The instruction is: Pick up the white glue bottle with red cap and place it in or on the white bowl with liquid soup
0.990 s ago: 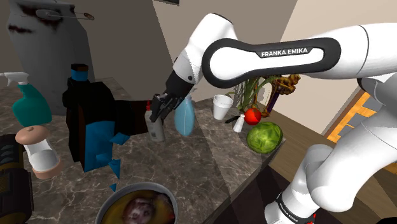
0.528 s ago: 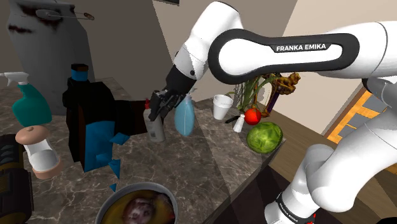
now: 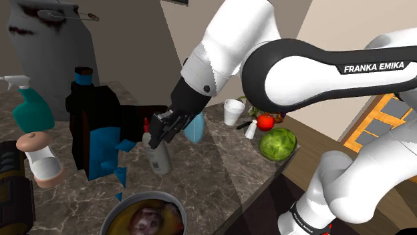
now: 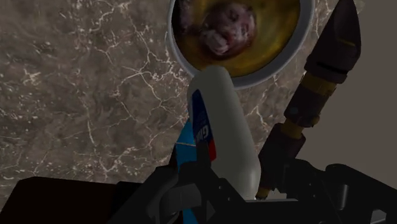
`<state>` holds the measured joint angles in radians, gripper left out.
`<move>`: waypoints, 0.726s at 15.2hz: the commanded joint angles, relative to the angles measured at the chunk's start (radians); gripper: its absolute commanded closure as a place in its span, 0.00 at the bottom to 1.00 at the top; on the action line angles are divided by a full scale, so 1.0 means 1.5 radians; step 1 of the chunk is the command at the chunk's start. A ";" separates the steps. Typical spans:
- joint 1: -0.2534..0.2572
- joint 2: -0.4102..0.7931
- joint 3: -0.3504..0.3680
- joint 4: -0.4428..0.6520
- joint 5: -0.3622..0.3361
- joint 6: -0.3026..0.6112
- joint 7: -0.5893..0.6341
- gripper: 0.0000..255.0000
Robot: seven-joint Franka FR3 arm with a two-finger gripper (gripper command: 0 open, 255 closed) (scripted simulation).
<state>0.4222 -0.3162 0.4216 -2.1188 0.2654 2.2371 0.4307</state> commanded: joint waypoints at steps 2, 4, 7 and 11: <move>0.015 -0.019 0.035 -0.007 -0.004 -0.001 0.053 1.00; 0.022 -0.023 0.059 -0.003 -0.009 -0.004 0.089 1.00; 0.030 -0.024 0.098 0.010 -0.020 -0.008 0.144 1.00; 0.035 -0.020 0.129 0.005 -0.029 0.006 0.182 1.00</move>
<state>0.4726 -0.3451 0.6083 -2.1007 0.2222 2.2358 0.6954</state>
